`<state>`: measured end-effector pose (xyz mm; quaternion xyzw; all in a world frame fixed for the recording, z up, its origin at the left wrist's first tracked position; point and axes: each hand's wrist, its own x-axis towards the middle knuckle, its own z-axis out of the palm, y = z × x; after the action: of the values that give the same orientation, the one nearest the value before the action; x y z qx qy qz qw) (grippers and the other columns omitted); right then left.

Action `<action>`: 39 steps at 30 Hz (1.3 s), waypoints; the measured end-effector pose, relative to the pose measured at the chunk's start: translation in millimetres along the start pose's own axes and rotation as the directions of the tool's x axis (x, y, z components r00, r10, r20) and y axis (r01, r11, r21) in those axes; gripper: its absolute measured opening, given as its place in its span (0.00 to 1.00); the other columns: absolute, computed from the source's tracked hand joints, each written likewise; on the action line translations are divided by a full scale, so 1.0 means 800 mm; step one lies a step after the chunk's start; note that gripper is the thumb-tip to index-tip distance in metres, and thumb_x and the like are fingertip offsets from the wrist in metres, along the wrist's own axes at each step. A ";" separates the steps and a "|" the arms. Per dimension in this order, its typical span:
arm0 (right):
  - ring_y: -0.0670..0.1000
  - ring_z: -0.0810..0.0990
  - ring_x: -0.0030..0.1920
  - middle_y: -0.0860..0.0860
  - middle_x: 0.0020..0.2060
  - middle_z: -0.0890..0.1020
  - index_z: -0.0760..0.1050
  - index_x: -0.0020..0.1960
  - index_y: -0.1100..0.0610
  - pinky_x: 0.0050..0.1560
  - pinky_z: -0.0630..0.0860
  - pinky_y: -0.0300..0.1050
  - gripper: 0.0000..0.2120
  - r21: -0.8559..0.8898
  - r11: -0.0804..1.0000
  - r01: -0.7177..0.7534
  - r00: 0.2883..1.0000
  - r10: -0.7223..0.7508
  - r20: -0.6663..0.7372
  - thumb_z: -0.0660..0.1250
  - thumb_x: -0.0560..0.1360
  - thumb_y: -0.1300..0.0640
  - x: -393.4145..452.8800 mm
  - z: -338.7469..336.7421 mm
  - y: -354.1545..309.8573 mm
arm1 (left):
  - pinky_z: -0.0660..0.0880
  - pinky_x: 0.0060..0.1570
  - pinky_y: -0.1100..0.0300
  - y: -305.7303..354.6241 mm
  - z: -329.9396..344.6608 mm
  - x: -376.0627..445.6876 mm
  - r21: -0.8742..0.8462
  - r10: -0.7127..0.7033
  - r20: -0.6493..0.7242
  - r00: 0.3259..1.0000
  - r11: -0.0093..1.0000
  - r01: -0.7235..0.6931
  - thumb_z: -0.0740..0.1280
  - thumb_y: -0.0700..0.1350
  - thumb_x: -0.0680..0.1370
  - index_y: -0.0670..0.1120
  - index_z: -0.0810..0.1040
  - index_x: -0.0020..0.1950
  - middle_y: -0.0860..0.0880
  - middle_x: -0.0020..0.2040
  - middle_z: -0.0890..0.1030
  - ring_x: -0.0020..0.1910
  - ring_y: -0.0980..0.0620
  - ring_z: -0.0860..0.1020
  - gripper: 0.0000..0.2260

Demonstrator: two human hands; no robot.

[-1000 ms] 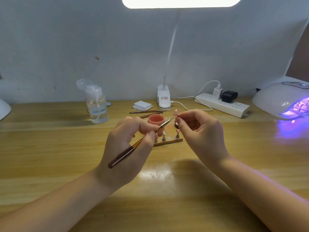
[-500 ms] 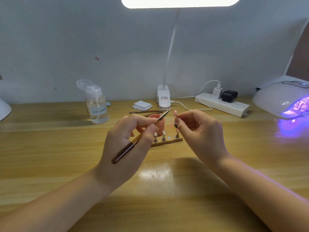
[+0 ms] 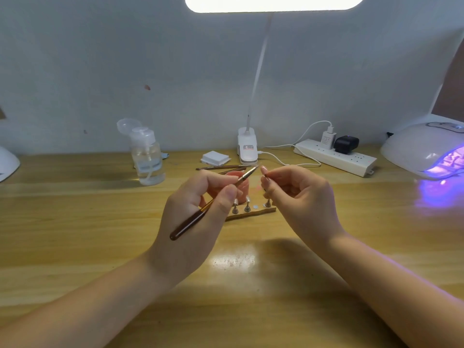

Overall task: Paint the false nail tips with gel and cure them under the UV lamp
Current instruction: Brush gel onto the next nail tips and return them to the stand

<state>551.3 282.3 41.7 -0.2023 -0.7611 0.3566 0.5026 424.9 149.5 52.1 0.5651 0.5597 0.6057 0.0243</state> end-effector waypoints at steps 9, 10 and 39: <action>0.50 0.84 0.39 0.49 0.39 0.84 0.81 0.49 0.55 0.42 0.82 0.51 0.06 0.020 1.000 -0.001 1.000 0.001 0.008 0.71 0.74 0.63 0.000 -0.001 0.000 | 0.72 0.43 0.73 0.001 0.001 0.001 -0.078 -0.029 -0.017 0.999 0.997 0.027 0.65 0.47 0.78 0.51 0.79 0.49 0.57 0.43 0.84 0.46 0.59 0.81 0.04; 0.51 0.84 0.39 0.49 0.38 0.84 0.81 0.49 0.55 0.42 0.81 0.52 0.06 0.017 1.000 0.002 1.000 -0.002 0.009 0.71 0.74 0.63 0.000 -0.001 0.000 | 0.72 0.44 0.72 0.000 0.001 0.001 -0.079 -0.039 -0.004 0.999 0.996 0.038 0.65 0.46 0.77 0.51 0.80 0.49 0.57 0.43 0.84 0.46 0.59 0.81 0.05; 0.47 0.83 0.41 0.48 0.40 0.84 0.82 0.50 0.58 0.43 0.80 0.46 0.07 -0.179 0.966 0.186 0.981 -0.193 -0.021 0.71 0.73 0.65 0.003 -0.002 0.010 | 0.69 0.43 0.72 0.001 0.001 0.000 0.083 0.046 0.061 0.997 0.995 -0.051 0.67 0.48 0.75 0.54 0.79 0.48 0.64 0.44 0.81 0.45 0.60 0.78 0.03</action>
<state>551.6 289.5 37.6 -0.1788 -0.7958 0.2343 0.5290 426.0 150.0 52.4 0.5968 0.5700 0.5648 0.0018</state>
